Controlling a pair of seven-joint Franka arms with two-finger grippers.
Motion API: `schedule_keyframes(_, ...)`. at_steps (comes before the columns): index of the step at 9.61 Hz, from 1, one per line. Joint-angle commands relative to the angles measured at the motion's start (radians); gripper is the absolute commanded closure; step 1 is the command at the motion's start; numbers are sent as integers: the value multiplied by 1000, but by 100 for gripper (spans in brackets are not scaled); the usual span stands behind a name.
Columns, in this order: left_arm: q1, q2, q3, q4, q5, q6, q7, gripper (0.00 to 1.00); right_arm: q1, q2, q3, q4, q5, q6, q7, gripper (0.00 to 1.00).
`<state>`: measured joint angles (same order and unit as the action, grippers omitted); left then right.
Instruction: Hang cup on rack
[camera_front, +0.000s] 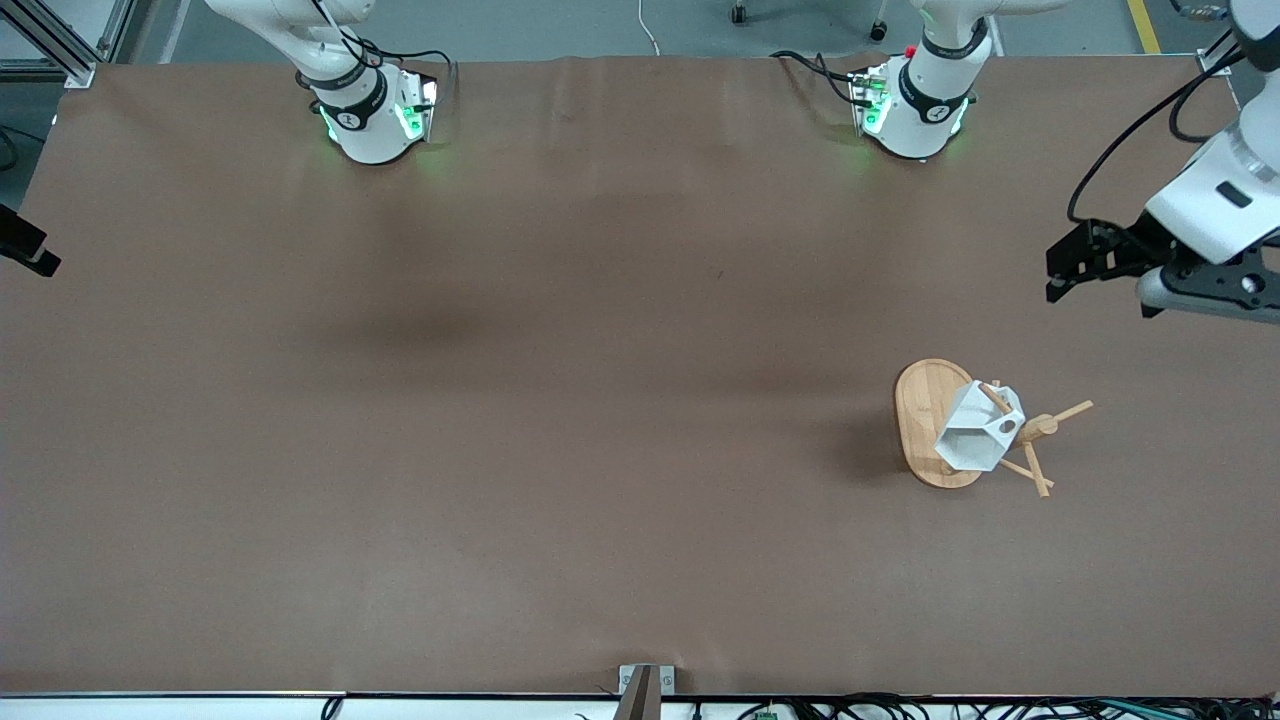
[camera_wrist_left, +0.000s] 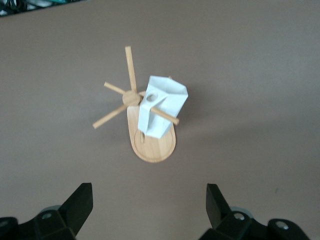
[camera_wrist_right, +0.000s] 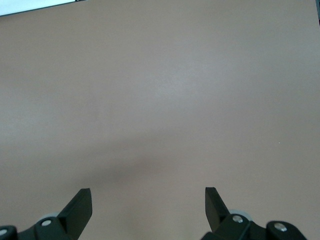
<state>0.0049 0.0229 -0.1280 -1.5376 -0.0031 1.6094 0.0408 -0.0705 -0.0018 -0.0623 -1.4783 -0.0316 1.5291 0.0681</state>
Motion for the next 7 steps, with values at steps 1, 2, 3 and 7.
schedule_keyframes(1,-6,-49,-12,-12,-14,-116,-149,0,-3,0,-1,6,16,-7,-7,0)
schedule_keyframes(2,-8,-72,-13,-24,-11,-120,-166,0,-3,0,-1,6,16,-7,-7,0)
schedule_keyframes(3,-8,-86,-13,-33,-11,-126,-165,0,-3,0,-1,6,16,-7,-4,0)
schedule_keyframes(7,-13,-90,-10,-39,15,-123,-148,0,-5,0,-4,6,16,-9,-7,0)
